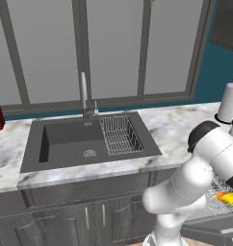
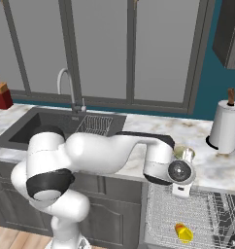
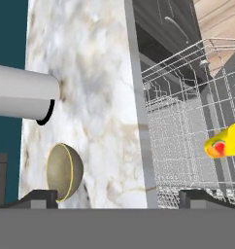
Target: Pick up the cup and bowl from the counter, place them in the dishwasher, and close the dishwasher door.
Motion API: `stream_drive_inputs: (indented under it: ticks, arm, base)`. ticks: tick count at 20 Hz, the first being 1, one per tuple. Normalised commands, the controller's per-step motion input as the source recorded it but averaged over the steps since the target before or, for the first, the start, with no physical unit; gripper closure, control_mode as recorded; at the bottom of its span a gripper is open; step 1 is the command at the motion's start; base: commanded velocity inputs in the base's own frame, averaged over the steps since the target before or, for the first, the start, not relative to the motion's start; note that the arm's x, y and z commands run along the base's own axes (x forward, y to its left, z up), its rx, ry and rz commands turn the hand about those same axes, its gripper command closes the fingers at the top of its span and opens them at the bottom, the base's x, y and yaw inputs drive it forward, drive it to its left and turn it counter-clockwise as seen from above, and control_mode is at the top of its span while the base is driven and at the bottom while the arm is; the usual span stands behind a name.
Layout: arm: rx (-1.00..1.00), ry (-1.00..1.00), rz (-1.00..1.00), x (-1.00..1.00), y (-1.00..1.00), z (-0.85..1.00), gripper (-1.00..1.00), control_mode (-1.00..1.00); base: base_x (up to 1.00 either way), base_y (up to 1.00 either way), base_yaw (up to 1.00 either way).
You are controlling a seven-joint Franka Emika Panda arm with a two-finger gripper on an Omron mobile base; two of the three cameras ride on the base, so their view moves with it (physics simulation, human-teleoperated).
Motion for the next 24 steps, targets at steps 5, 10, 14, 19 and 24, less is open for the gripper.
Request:
stream_drive_inputs:
  ticks: [5,10,14,19,24]
  arm:
    - [0.04,0.0,0.01,0.4,0.0,0.0,-1.0,-1.0]
    - [0.15,0.0,0.08,0.35,0.0,0.0,-1.0,-1.0]
    - [0.13,0.0,0.06,0.38,0.0,0.0,-1.0,-1.0]
    - [0.06,0.0,0.0,0.44,0.0,-0.05,-1.0,-1.0]
    - [0.0,0.0,0.0,0.32,0.0,-0.4,-1.0,-1.0]
  base:
    - [0.0,0.0,0.0]
    - [0.0,0.0,0.0]
    - [0.0,0.0,0.0]
    - [0.0,0.0,0.0]
    - [0.0,0.0,0.0]
